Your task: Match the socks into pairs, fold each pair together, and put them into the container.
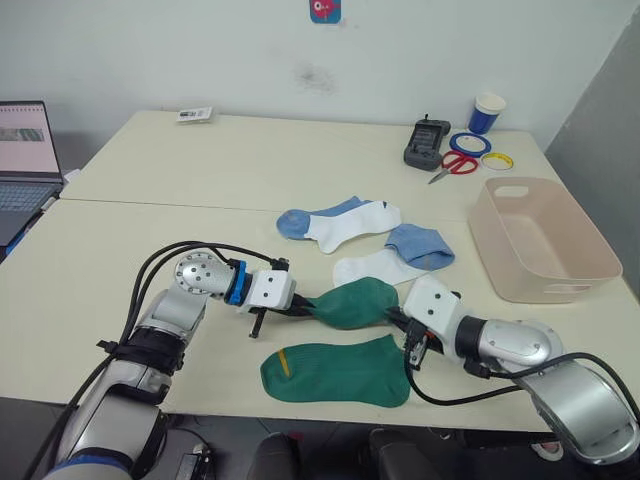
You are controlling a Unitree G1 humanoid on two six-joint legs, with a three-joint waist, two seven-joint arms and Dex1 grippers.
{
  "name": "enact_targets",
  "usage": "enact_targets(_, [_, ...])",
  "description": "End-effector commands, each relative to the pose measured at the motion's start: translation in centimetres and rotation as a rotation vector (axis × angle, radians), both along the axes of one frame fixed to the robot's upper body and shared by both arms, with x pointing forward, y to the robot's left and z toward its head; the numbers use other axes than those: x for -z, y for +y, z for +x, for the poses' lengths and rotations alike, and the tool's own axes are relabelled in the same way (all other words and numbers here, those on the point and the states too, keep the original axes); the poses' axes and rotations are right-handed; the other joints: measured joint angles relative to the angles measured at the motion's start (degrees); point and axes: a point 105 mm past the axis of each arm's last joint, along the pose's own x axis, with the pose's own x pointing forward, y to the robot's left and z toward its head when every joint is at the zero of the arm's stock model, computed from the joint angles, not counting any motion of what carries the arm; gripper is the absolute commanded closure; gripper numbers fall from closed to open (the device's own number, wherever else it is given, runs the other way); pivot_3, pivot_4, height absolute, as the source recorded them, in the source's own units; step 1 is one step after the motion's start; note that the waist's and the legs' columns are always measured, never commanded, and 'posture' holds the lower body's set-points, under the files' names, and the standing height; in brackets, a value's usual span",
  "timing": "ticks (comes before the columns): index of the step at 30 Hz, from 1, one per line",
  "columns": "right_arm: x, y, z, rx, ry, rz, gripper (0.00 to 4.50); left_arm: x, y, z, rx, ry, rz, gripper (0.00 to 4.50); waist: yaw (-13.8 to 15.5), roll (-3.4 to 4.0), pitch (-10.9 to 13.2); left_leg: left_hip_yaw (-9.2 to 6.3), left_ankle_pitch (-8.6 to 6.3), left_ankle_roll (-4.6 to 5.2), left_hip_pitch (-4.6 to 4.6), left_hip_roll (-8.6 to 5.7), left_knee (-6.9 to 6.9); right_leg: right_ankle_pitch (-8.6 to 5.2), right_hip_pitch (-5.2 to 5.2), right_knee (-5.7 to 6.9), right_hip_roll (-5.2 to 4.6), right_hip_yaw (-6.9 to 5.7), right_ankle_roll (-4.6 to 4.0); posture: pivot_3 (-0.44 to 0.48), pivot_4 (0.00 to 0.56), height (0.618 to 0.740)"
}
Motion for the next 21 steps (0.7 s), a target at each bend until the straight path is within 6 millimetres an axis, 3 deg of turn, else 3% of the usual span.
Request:
enact_targets(1, [-1.0, 0.4, -0.7, -0.023, -0.023, 0.013, 4.48, -0.7, 0.2, -0.5, 0.039, -0.021, 0.006, 4.50, 0.0, 0.00, 0.0, 0.00, 0.00, 0.00, 0.00, 0.00, 0.00, 0.00, 0.00, 0.00, 0.00, 0.00, 0.00, 0.000, 0.150, 0.725])
enact_targets(9, [-0.3, 0.5, -0.3, 0.031, 0.077, 0.030, 4.48, 0.3, 0.8, -0.2, 0.006, 0.033, 0.044, 4.50, 0.0, 0.00, 0.0, -0.05, 0.00, 0.00, 0.01, 0.00, 0.01, 0.00, 0.04, 0.00, -0.01, -0.04, 0.00, 0.000, 0.150, 0.725])
enact_targets(10, [-0.4, 0.4, 0.0, 0.049, 0.058, 0.027, 4.26, 0.3, 1.0, -0.1, 0.000, 0.038, 0.049, 4.50, 0.0, 0.00, 0.0, -0.06, 0.00, 0.00, 0.01, 0.00, 0.00, 0.00, 0.03, 0.01, 0.00, -0.05, 0.00, 0.000, 0.150, 0.725])
enact_targets(13, [-0.7, 0.1, 0.5, 0.073, 0.016, 0.017, 3.43, -0.3, 1.0, 0.2, -0.017, 0.029, 0.029, 3.74, 0.0, 0.00, 0.0, -0.06, 0.00, 0.00, 0.01, -0.01, 0.00, 0.00, 0.04, 0.01, -0.01, -0.05, 0.00, 0.000, 0.150, 0.725])
enact_targets(19, [-1.2, 0.2, 0.6, 0.056, -0.041, 0.026, 1.31, -2.0, 1.5, 0.3, -0.049, 0.033, -0.028, 1.87, 0.0, 0.00, 0.0, -0.06, 0.00, 0.01, 0.01, -0.01, 0.00, 0.00, 0.04, 0.01, -0.01, -0.05, 0.01, 0.000, 0.150, 0.725])
enact_targets(21, [-1.7, 0.4, 0.2, 0.022, -0.055, 0.042, 0.62, -2.8, 2.5, 0.1, -0.060, 0.034, -0.040, 1.24, 0.0, 0.00, 0.0, -0.07, 0.00, 0.01, 0.01, 0.00, 0.00, 0.00, 0.04, 0.01, -0.01, -0.06, 0.00, 0.000, 0.150, 0.725])
